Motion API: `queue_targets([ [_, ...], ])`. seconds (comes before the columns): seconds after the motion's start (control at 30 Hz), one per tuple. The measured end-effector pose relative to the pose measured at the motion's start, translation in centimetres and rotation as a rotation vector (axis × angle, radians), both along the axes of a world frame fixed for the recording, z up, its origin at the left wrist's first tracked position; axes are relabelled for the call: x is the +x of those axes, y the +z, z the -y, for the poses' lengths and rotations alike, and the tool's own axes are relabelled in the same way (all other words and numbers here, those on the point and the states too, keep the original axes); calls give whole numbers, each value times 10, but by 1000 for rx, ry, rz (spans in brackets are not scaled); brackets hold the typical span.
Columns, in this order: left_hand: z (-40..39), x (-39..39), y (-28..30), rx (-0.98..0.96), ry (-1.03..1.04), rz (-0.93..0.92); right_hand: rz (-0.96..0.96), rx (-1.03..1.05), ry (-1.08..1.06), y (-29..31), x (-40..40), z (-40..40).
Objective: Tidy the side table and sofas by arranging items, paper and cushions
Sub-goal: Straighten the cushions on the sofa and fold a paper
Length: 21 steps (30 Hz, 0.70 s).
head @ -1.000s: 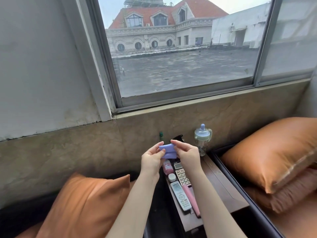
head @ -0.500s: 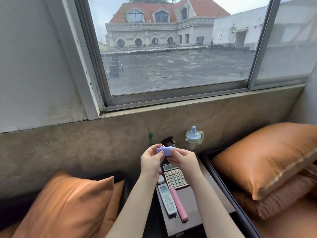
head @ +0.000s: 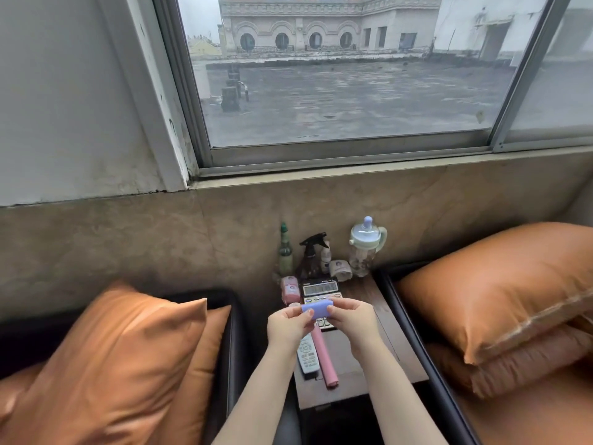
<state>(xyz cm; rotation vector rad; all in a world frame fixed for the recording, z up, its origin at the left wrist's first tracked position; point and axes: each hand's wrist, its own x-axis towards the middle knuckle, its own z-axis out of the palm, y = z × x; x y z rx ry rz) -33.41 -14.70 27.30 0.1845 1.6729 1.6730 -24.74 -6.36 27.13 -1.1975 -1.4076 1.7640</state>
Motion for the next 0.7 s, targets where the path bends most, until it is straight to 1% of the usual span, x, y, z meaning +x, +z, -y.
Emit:
queue_targets([
  [0.1,0,15,-7,-25,-14,-19,136,150,-23,-9,3,6],
  [0.17,-3,21,-9,-24,-15,-23,185,212,-3,-12,4,13],
  [0.43,-15,39,-25,-158,-20,19,339,285,-39,-22,16,21],
  [0.57,-21,45,-35,-200,13,33,331,236,-13,-37,24,7],
  [0.6,-22,45,-37,-215,25,29,319,185,-14,-43,27,1],
  [0.7,-34,40,-47,-243,70,28,195,-38,-36,-55,29,-18],
])
